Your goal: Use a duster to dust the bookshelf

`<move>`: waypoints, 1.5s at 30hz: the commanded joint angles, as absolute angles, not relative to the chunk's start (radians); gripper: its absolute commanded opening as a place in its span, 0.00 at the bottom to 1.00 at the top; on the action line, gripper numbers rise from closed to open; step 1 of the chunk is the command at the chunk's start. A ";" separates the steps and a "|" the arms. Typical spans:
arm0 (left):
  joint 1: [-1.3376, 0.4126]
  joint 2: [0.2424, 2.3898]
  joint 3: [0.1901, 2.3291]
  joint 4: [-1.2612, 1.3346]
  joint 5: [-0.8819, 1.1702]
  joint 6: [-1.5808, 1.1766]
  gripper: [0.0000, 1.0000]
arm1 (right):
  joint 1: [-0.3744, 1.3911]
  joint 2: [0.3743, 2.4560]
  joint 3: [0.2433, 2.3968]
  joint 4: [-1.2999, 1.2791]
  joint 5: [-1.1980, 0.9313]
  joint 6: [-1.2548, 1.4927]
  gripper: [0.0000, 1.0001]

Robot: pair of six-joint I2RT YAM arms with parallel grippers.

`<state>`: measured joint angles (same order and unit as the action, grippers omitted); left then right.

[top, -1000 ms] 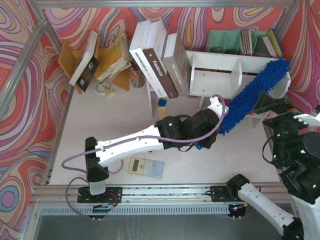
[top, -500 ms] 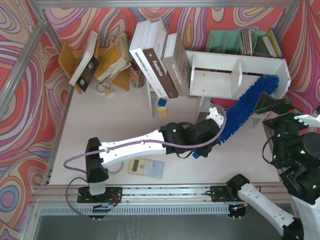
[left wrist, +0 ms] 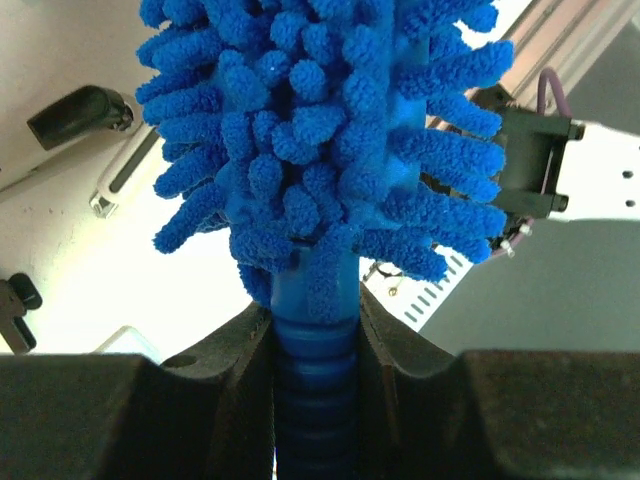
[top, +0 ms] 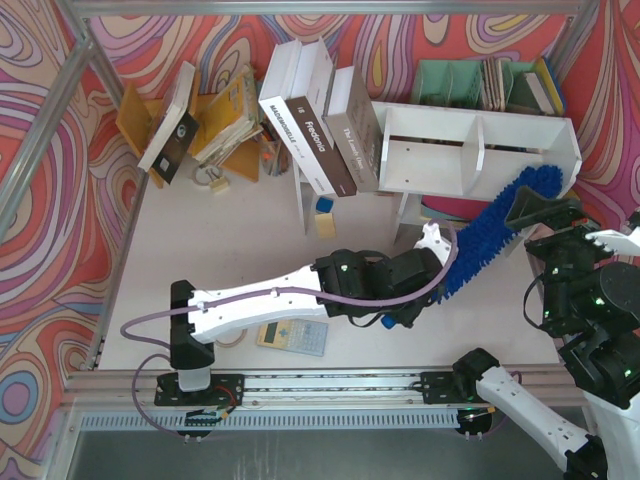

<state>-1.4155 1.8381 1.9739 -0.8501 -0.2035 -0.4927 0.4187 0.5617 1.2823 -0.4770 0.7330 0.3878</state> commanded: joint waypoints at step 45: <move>-1.394 1.796 2.005 -0.954 -0.519 -0.684 0.00 | 0.420 0.521 1.232 -0.498 0.767 0.436 0.98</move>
